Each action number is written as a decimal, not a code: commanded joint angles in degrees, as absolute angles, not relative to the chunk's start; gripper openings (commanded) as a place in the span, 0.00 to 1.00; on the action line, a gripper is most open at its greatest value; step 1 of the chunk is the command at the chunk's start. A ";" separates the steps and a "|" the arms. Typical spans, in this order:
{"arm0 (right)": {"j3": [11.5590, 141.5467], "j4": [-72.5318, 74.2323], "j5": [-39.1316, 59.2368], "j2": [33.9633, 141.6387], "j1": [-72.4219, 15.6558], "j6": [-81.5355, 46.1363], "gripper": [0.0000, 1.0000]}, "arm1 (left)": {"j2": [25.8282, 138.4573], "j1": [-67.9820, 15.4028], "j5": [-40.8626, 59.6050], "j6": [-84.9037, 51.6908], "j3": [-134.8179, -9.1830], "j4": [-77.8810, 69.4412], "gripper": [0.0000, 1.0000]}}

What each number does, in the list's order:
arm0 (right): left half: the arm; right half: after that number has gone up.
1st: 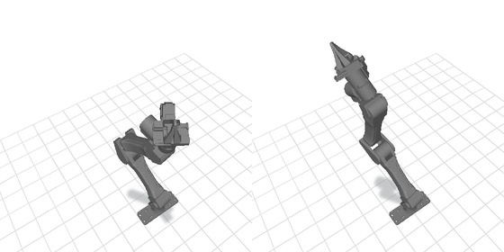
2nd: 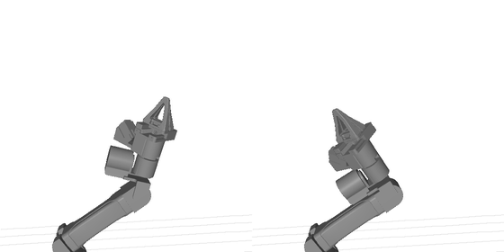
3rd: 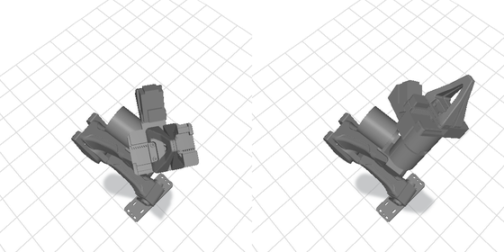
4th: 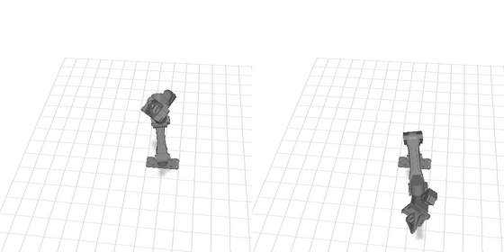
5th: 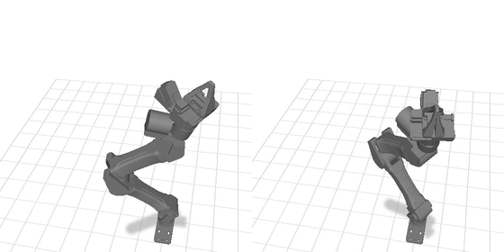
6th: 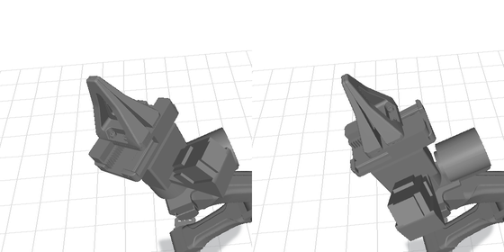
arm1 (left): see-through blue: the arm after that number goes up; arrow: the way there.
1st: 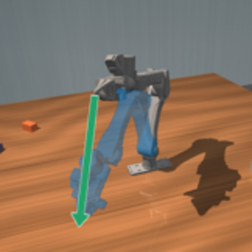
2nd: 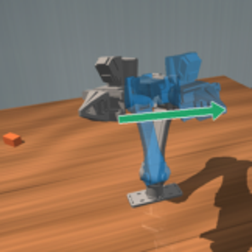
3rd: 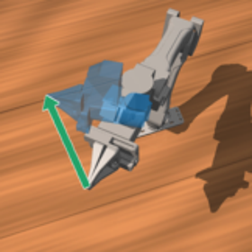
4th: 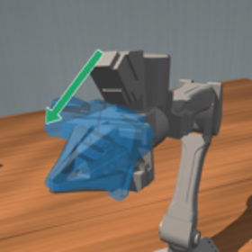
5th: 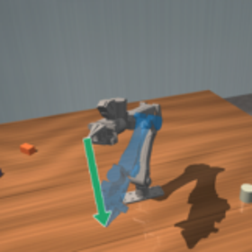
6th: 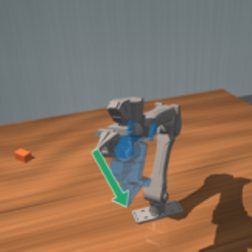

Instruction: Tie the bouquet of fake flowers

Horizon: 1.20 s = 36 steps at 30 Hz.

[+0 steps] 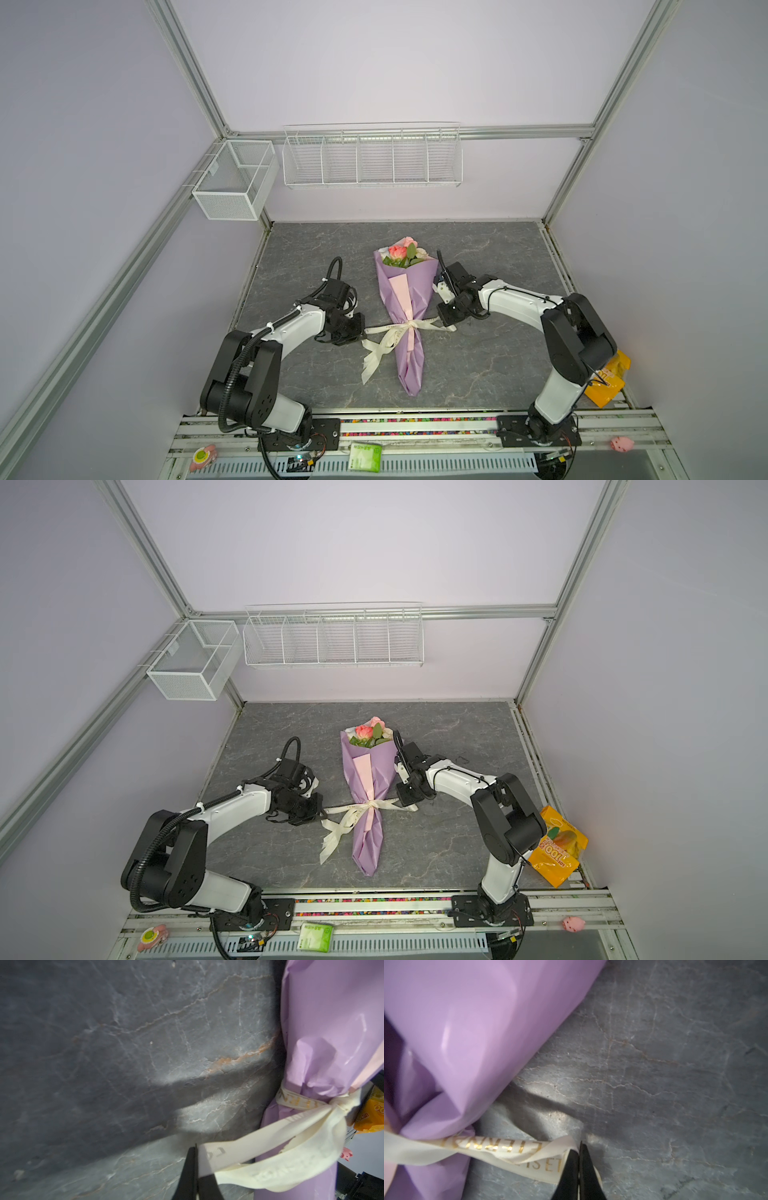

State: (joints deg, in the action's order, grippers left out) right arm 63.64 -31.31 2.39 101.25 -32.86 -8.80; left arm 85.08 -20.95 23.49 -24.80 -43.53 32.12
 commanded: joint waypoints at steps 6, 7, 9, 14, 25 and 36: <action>62.84 -32.89 -1.61 101.23 -31.39 -10.17 0.07 | 86.44 -20.61 17.18 -25.38 -44.69 35.73 0.00; 62.76 -32.86 -1.57 101.16 -31.27 -10.12 0.07 | 86.62 -20.59 17.37 -25.23 -44.78 35.71 0.00; 62.76 -32.87 -1.57 101.21 -31.25 -10.12 0.07 | 87.09 -20.58 17.55 -25.16 -44.86 35.69 0.00; 62.76 -33.02 -2.61 101.13 -30.93 -10.49 0.07 | 87.23 -20.58 16.22 -25.48 -44.74 35.78 0.00; 61.42 -31.60 1.04 96.92 -30.69 -11.04 0.07 | 86.09 -20.63 17.63 -24.56 -48.06 35.39 0.00; 56.95 -26.76 5.03 89.35 -30.66 -14.80 0.07 | 83.35 -20.63 16.66 -23.22 -53.41 38.28 0.00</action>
